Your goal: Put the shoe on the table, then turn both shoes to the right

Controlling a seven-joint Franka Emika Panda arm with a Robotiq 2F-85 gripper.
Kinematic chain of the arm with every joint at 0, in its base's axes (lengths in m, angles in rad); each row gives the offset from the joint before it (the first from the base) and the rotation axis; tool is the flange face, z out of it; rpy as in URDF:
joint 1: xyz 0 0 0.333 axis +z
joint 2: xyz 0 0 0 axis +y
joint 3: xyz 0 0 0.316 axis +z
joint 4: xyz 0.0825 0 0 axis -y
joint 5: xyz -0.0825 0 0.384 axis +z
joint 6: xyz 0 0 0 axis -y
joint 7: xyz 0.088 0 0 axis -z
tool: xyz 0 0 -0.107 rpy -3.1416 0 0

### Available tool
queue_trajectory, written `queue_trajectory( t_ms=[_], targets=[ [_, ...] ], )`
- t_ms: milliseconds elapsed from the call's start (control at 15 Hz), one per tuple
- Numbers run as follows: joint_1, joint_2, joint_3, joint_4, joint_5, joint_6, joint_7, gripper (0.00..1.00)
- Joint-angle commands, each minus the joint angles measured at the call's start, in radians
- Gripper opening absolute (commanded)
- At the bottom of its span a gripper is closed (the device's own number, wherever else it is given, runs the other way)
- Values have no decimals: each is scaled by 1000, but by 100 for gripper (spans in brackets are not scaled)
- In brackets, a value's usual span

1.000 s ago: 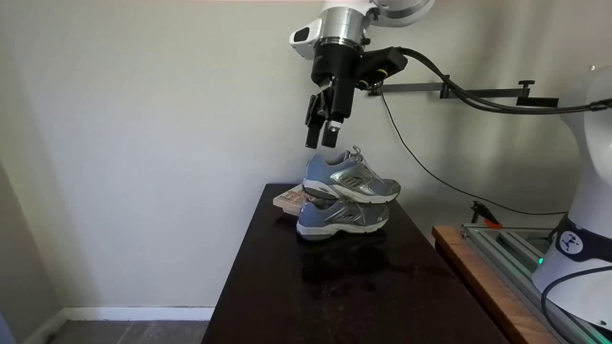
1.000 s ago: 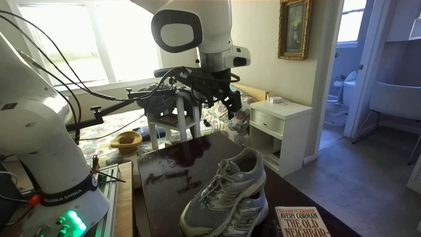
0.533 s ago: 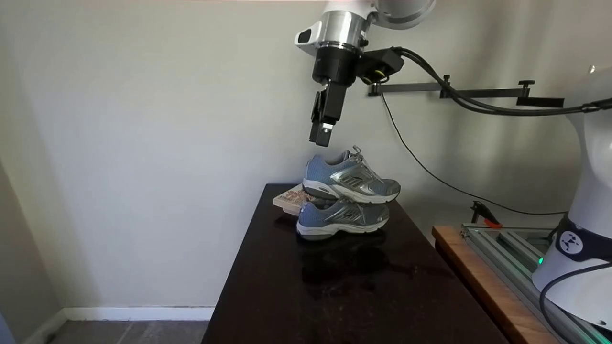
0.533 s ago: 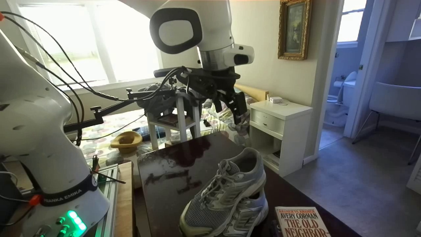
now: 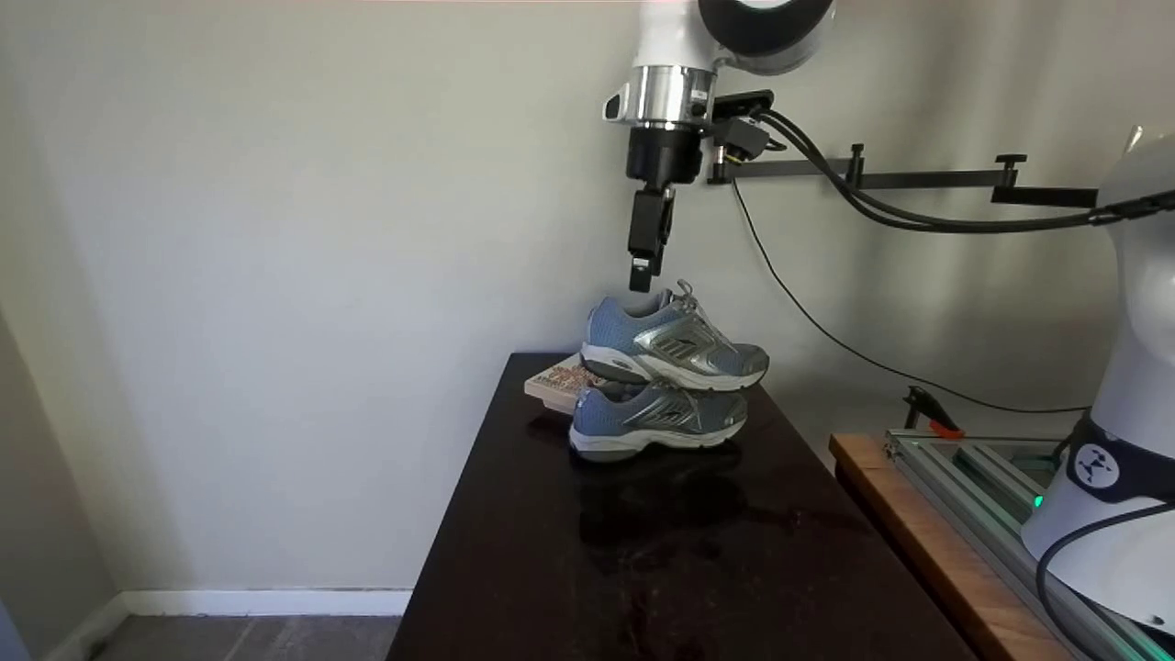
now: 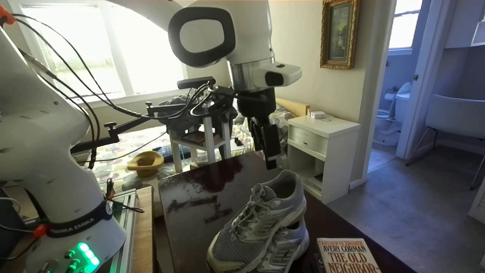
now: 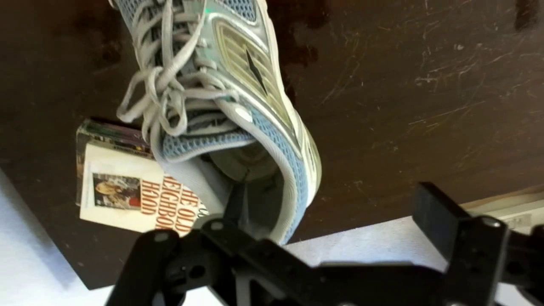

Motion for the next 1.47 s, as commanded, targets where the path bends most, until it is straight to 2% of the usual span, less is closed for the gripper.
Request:
queue_trajectory(
  t_ms=[0, 467, 733, 800, 867, 1000, 1400],
  targets=[
    [-23, 12, 13, -8, -26, -46, 83, 100],
    [-16, 77, 2, -28, -27, 105, 4, 100],
    [-6, 131, -3, -16, 17, 157, -40, 100],
    [-4, 142, -3, -14, 25, 156, -48, 95],
    [-5, 154, -2, -11, 21, 154, -49, 74],
    [-5, 170, -1, -6, 22, 149, -55, 67],
    [-3, 170, 5, -1, 23, 111, -52, 24]
  ],
)
